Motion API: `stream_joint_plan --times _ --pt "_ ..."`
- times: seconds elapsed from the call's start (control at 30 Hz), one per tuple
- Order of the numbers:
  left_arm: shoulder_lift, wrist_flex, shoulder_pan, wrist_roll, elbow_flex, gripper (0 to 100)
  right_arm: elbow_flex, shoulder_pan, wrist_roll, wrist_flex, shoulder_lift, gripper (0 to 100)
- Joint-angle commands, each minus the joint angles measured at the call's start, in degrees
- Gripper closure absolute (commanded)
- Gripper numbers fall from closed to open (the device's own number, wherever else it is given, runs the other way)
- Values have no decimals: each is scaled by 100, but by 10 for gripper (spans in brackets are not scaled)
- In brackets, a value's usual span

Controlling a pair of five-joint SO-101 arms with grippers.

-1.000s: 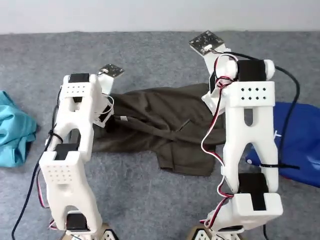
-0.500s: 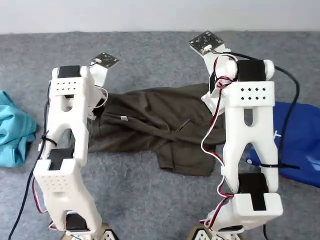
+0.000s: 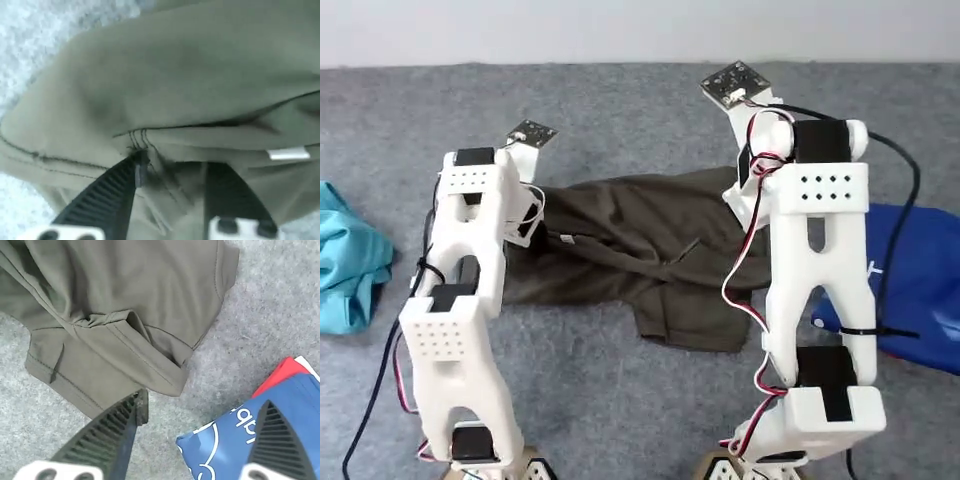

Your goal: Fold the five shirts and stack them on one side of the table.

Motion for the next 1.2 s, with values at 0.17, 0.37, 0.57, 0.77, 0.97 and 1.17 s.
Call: stream_joint_plan --times 0.17,0.37,0.57,0.77,0.97,1.17 --pt "-686 211 -18 70 -242 987 -9 -22 -176 233 -295 659" --pt "-1345 536 -18 62 -224 987 0 -22 -281 233 -303 660" --pt "-1890 862 -264 -448 -207 987 0 -22 -281 233 -303 660" --pt "-1969 1081 -862 -1169 -136 987 0 -22 -281 242 -312 660" --pt "-2004 1046 -914 -1679 892 987 0 -22 -281 242 -312 660" --pt "-2013 1143 -941 -1688 1156 960 0 -22 -281 242 -312 660"
